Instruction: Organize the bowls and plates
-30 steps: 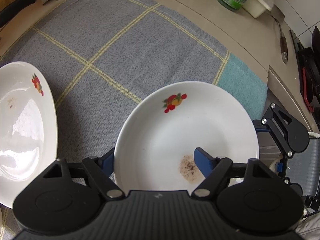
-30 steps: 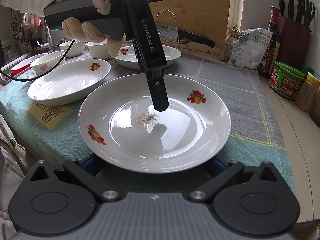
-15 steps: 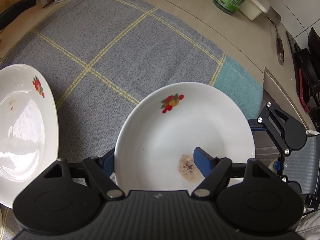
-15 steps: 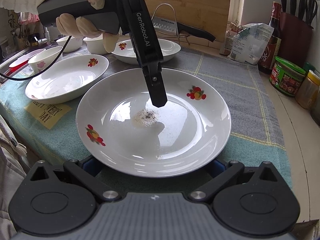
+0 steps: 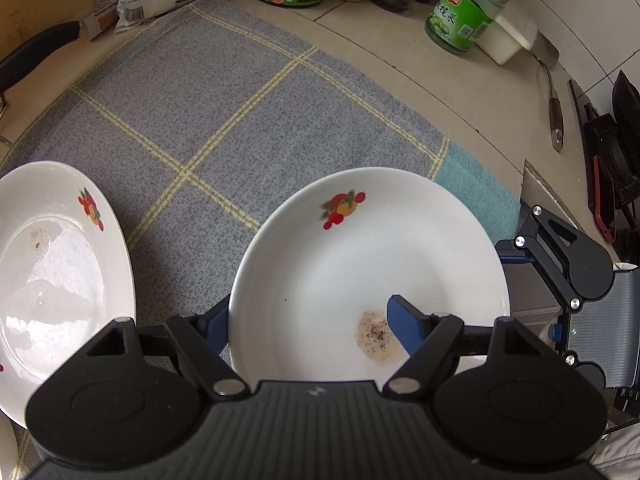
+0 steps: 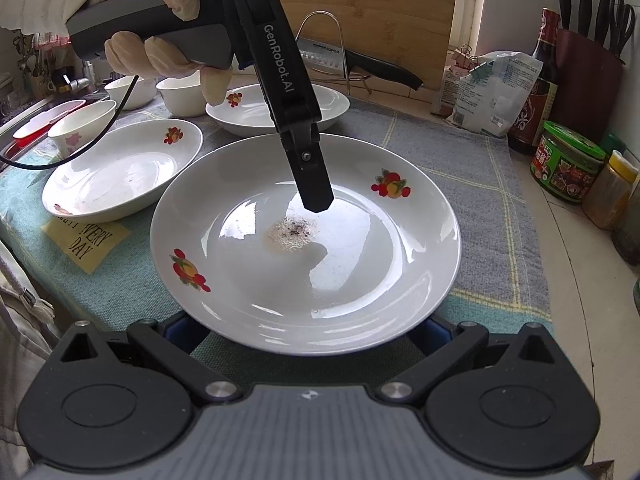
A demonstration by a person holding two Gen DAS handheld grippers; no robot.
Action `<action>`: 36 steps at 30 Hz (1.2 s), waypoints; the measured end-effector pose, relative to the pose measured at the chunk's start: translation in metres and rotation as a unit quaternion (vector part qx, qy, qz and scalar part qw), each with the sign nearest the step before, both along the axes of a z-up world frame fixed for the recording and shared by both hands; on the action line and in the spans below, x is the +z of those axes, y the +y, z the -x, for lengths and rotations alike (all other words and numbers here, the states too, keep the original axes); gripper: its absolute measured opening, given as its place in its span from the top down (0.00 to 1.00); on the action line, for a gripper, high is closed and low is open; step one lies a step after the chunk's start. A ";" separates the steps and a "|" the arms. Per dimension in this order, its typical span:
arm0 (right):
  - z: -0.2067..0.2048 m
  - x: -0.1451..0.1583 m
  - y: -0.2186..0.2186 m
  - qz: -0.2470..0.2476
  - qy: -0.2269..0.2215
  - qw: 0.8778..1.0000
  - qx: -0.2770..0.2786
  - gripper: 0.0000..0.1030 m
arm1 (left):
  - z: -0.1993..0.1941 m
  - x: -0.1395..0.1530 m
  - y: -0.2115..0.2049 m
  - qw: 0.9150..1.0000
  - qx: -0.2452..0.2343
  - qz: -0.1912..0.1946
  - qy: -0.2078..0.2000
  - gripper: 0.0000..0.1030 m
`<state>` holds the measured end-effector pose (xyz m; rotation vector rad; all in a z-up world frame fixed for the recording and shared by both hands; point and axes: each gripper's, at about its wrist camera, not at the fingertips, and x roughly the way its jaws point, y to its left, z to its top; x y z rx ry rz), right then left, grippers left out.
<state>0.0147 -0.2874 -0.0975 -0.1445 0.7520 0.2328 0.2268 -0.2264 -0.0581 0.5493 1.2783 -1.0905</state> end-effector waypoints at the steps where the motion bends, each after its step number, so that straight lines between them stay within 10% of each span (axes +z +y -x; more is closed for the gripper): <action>1: -0.001 0.001 -0.001 0.001 0.000 1.000 0.001 0.00 | -0.001 0.001 -0.001 1.000 0.001 0.002 -0.001 0.24; 36: -0.079 0.007 -0.059 0.021 -0.007 0.999 0.033 0.00 | -0.067 0.009 -0.061 0.998 0.045 0.028 -0.034 0.24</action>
